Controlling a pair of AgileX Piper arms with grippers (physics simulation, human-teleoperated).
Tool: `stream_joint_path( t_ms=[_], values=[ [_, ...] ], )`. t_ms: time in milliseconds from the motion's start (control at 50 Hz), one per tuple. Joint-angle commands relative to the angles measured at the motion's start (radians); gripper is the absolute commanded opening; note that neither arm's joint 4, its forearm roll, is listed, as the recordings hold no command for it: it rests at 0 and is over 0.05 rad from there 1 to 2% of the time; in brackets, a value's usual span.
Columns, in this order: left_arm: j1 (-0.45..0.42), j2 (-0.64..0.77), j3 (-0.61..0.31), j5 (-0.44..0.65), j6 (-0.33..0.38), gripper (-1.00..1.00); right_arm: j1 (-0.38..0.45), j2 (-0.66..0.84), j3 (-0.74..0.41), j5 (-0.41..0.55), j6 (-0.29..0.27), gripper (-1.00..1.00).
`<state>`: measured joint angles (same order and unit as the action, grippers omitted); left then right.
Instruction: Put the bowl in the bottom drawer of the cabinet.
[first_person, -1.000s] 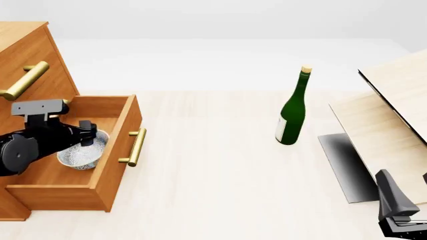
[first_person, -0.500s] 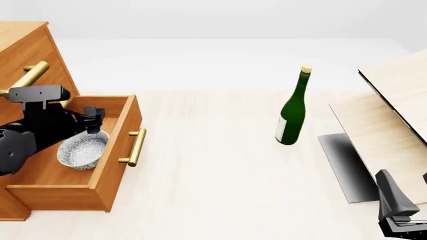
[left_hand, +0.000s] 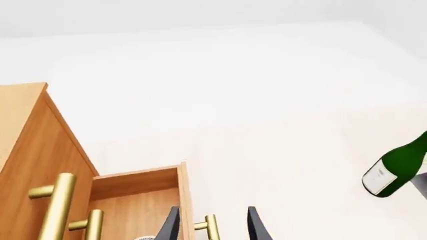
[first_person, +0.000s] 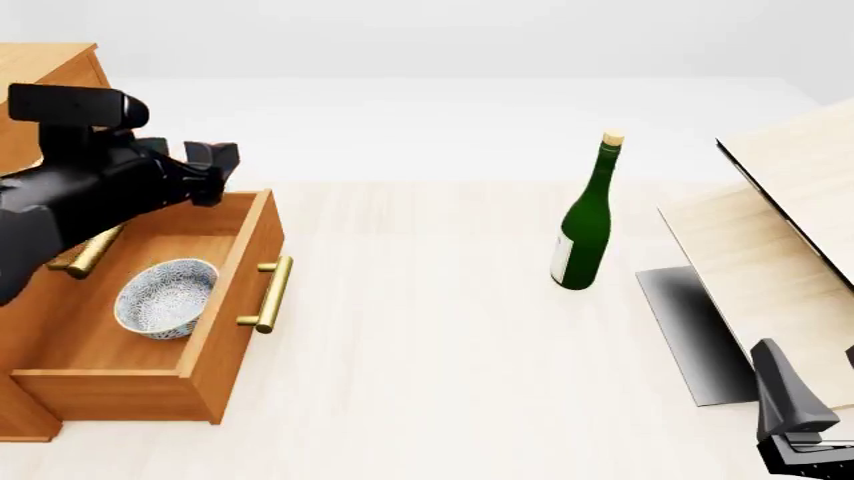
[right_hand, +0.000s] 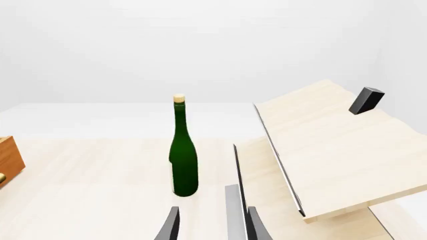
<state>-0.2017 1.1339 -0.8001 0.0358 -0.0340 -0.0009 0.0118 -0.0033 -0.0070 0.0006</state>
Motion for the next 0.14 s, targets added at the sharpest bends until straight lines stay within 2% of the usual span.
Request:
stream_joint_path(
  t_ms=[20,140],
  values=[
    [-0.053,-0.014,-0.115,0.054,0.052,1.0,0.0,0.0,0.0,0.0,0.0,1.0],
    [-0.068,0.001,-0.128,0.032,0.052,1.0,0.0,0.0,0.0,0.0,0.0,1.0]
  ],
)
